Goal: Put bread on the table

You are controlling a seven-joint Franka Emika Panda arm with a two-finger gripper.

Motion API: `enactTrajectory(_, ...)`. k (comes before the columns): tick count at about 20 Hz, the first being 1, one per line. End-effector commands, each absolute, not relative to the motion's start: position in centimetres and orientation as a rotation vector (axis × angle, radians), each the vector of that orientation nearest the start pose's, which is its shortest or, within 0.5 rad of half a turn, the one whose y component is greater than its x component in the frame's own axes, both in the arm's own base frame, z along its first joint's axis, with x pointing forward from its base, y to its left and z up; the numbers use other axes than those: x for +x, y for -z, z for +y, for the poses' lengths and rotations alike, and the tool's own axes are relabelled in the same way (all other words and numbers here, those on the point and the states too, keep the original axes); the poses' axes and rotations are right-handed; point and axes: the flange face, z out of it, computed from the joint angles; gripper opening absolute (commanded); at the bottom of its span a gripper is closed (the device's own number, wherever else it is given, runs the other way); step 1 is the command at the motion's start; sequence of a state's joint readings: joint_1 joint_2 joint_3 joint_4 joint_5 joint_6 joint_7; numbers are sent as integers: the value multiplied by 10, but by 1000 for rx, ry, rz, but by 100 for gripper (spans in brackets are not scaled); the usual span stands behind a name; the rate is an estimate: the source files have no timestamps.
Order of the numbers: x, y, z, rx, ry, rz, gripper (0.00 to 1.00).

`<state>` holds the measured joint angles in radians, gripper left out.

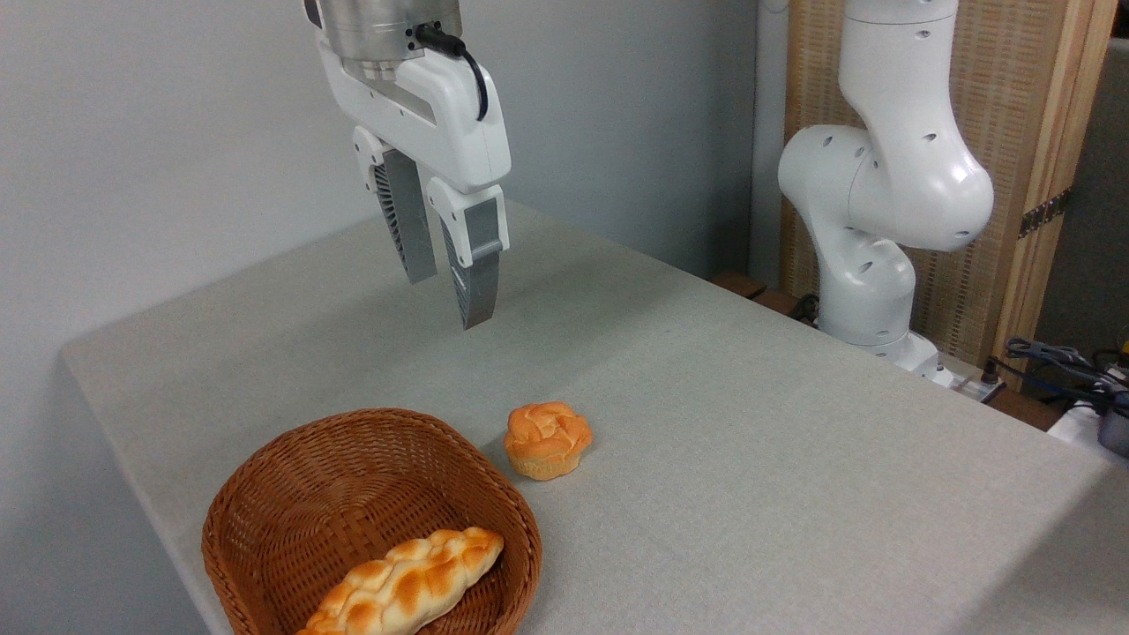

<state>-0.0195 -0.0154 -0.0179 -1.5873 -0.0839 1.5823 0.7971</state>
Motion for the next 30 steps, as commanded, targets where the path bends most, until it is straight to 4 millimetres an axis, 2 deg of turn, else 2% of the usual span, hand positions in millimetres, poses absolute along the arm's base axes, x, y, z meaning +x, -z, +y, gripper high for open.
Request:
enactTrajectory(1, 543, -622, -25, -2959, 17, 1268, 100)
enactTrajectory(13, 541, -618, -26, -2953, 18, 1280, 100)
enactTrajectory(18, 547, -605, -26, -2946, 69, 1264, 100)
enactTrajectory(22, 559, -567, -17, -2938, 164, 1210, 100)
enactTrajectory(27, 587, -513, -12, -2886, 339, 1157, 100)
enactTrajectory(30, 605, -501, 14, -2800, 424, 1131, 100)
